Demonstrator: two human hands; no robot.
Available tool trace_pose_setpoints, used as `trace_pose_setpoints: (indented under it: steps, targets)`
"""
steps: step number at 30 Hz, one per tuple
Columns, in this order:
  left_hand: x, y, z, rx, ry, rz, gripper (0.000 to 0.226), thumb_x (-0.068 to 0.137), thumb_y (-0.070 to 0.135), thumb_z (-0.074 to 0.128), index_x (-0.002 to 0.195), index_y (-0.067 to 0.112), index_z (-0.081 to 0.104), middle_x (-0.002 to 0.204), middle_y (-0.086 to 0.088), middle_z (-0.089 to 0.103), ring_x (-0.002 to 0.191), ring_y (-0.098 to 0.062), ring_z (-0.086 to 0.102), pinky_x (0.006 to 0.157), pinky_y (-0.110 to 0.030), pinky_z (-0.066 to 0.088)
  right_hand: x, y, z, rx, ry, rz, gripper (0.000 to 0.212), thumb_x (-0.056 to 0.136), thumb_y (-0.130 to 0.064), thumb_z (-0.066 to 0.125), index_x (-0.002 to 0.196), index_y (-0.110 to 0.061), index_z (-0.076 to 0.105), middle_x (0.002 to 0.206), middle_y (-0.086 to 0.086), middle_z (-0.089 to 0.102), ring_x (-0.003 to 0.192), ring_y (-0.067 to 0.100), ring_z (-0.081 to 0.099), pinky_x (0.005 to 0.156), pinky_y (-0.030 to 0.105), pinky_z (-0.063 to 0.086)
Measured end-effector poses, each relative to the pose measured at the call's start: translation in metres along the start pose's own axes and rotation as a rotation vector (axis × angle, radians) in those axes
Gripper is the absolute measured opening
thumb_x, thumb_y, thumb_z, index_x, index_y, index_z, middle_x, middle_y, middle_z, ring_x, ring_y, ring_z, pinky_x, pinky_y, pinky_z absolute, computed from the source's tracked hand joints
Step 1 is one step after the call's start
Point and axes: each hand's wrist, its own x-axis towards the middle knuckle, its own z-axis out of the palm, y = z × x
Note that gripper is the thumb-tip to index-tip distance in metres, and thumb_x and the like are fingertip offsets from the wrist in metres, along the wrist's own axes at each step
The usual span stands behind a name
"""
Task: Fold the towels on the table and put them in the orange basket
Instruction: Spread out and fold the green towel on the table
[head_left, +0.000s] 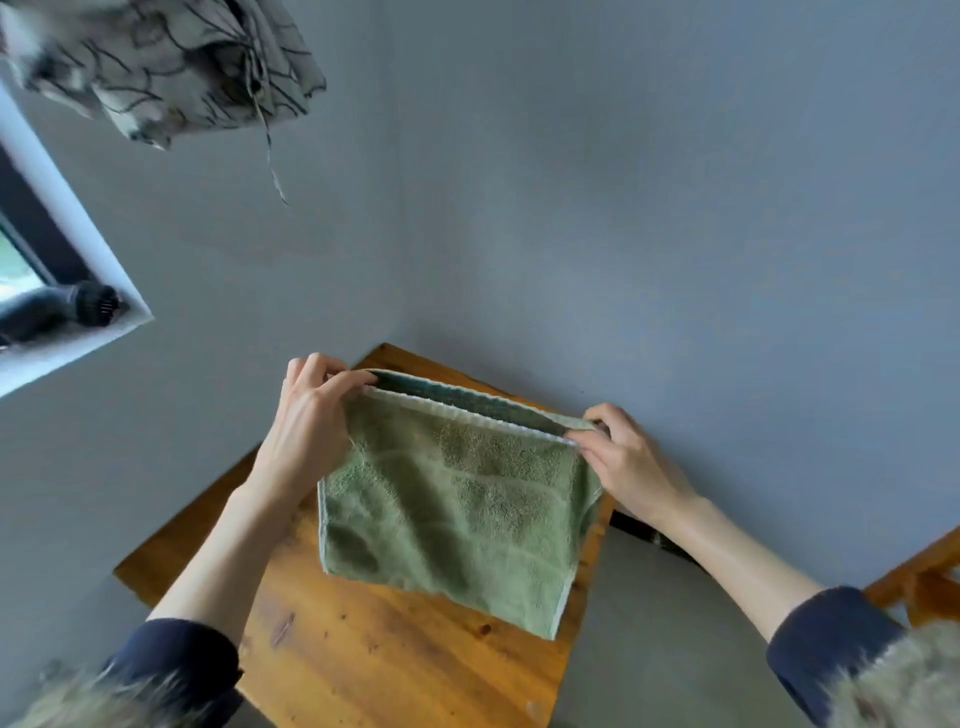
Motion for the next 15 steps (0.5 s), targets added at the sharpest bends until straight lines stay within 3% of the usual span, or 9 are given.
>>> trace_pose_setpoints:
  steps: [4,8,13,15]
  targets:
    - [0.008,-0.012,-0.026,-0.013,0.082,-0.068,0.016,0.087,0.0,0.059,0.097,0.004,0.072,0.09,-0.017,0.056,0.091,-0.036,0.049,0.082,-0.031,0.037,0.03,-0.018,-0.021,0.123,0.131,0.004,0.008,0.076,0.006,0.07,0.083,0.002,0.069,0.083,0.013,0.065,0.069,0.026,0.064,0.069,0.026,0.048]
    - [0.011,-0.017,-0.05,-0.017,0.129,-0.097,0.013,0.084,0.003,0.064,0.093,0.006,0.073,0.087,-0.014,0.058,0.089,-0.034,0.053,0.08,-0.033,0.039,0.053,-0.032,-0.039,0.329,0.27,0.188,0.008,0.073,0.001,0.075,0.079,0.003,0.071,0.079,0.012,0.069,0.07,0.02,0.062,0.07,0.02,0.044]
    - [0.012,-0.02,-0.072,-0.005,0.12,-0.099,0.013,0.083,0.003,0.065,0.091,0.008,0.074,0.089,-0.013,0.059,0.09,-0.032,0.053,0.08,-0.023,0.034,0.063,-0.03,-0.045,0.452,0.244,0.291,0.007,0.073,-0.002,0.075,0.079,-0.002,0.072,0.077,0.001,0.064,0.07,0.008,0.057,0.066,0.004,0.04]
    - [0.013,-0.02,-0.078,0.008,0.11,-0.102,0.015,0.085,0.002,0.063,0.093,0.008,0.074,0.091,-0.015,0.06,0.092,-0.033,0.052,0.08,-0.025,0.034,0.066,-0.025,-0.046,0.483,0.214,0.319,0.008,0.076,0.0,0.072,0.082,-0.006,0.072,0.08,-0.001,0.062,0.072,0.005,0.056,0.066,0.003,0.039]
